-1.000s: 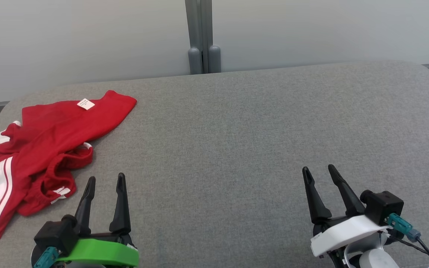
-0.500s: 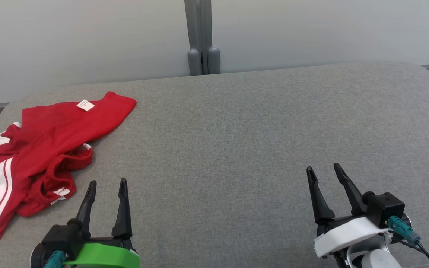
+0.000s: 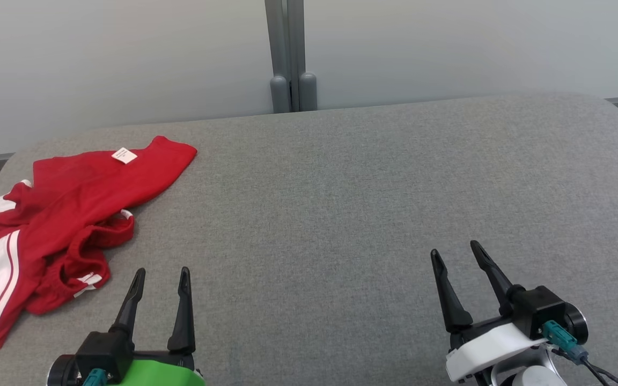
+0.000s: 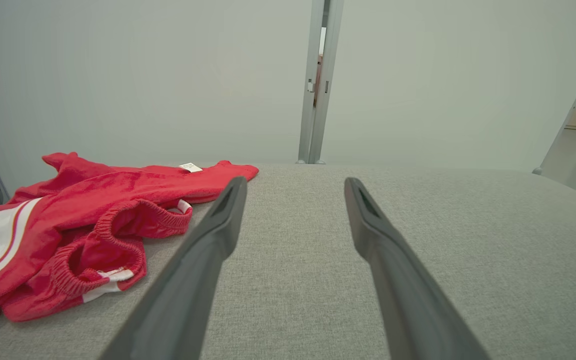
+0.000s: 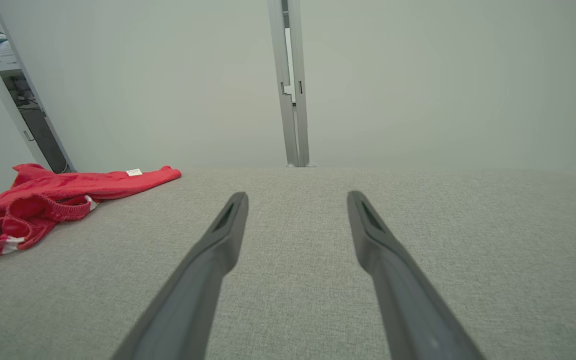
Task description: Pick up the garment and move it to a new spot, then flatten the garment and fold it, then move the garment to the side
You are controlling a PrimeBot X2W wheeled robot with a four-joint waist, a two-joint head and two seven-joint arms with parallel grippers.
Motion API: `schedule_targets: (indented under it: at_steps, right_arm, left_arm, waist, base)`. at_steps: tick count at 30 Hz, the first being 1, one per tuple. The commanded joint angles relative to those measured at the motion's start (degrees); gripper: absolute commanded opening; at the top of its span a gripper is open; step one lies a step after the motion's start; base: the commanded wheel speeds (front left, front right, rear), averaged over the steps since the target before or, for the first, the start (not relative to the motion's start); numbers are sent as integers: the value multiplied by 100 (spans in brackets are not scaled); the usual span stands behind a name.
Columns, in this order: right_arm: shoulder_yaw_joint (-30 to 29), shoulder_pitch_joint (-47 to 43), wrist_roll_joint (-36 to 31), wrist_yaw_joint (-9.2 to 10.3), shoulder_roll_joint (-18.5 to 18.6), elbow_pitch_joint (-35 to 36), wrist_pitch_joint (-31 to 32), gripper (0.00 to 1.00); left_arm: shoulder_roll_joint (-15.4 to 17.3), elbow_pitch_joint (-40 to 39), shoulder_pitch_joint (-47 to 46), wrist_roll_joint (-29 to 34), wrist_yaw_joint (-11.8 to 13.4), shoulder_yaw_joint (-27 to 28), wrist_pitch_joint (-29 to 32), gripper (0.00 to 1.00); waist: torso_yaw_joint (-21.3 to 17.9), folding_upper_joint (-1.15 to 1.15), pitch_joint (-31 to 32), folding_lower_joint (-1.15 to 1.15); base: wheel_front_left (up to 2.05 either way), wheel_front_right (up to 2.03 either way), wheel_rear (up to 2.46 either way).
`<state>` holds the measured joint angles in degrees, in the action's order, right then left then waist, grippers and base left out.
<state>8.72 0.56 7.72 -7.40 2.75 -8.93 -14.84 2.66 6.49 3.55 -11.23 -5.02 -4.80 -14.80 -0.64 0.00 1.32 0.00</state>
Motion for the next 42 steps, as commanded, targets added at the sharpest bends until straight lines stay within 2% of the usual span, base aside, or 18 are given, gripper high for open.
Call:
schedule_targets:
  at_steps: [1, 32, 37, 42]
  right_arm:
    - [25, -50, -76, -16, 25, -1, -43, 100]
    - [63, -56, -33, -10, 24, -37, -41, 100]
    - [97, -148, -42, -10, 20, -33, -41, 100]
    - [178, -202, -28, -10, 20, -52, -41, 100]
  left_arm:
    - [41, 20, 70, 61, 21, 3, -43, 100]
    - [39, 162, 69, 116, 53, -23, -37, 100]
    - [39, 191, 35, 104, 99, -65, -36, 100]
    - [40, 226, 98, 83, 142, -120, -36, 100]
  waist:
    - [-4, 0, 4, 0]
    - [24, 0, 38, 0]
    - [251, 0, 34, 0]
    - [671, 0, 39, 0]
  base:
    - [0, 0, 0]
    - [0, 0, 0]
    - [0, 0, 0]
    - [0, 0, 0]
